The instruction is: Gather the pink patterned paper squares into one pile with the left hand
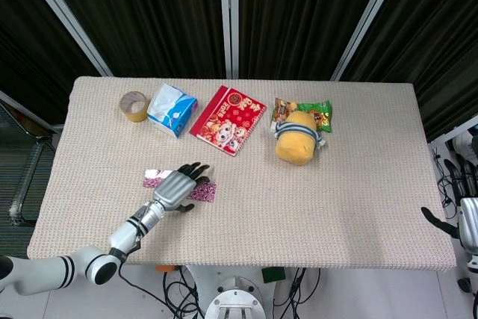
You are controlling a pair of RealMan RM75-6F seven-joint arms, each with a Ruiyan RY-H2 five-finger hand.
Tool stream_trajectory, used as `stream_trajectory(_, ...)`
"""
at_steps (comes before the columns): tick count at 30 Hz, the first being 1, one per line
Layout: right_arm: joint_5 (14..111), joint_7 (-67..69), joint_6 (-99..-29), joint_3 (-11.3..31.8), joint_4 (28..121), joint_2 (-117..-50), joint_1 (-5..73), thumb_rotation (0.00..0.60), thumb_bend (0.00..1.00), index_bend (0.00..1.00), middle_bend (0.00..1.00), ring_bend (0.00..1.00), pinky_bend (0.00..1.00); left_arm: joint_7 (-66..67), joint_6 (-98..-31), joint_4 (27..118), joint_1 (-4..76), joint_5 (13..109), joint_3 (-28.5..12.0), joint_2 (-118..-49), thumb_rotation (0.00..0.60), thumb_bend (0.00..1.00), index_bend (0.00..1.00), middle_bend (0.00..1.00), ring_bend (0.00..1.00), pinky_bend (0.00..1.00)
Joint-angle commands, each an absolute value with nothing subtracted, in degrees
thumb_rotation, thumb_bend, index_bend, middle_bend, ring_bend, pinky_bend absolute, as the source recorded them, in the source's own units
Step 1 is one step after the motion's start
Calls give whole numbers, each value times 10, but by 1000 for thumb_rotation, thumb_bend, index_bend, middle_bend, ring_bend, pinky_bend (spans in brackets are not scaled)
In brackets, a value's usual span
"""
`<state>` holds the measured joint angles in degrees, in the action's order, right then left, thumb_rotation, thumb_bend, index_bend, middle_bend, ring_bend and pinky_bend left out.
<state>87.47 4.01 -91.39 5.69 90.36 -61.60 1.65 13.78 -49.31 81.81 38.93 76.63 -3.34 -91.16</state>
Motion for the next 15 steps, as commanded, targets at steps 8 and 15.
stream_trajectory(8, 874, 39, -910, 56, 903, -617, 17, 600, 327, 0, 0, 0, 0, 150, -475, 803, 404, 748, -35, -921, 599, 207, 225, 47, 0, 136)
stream_trajectory(15, 872, 42, -908, 54, 899, -617, 16, 600, 327, 0, 0, 0, 0, 149, -468, 793, 408, 734, -36, -924, 600, 207, 227, 47, 0, 136)
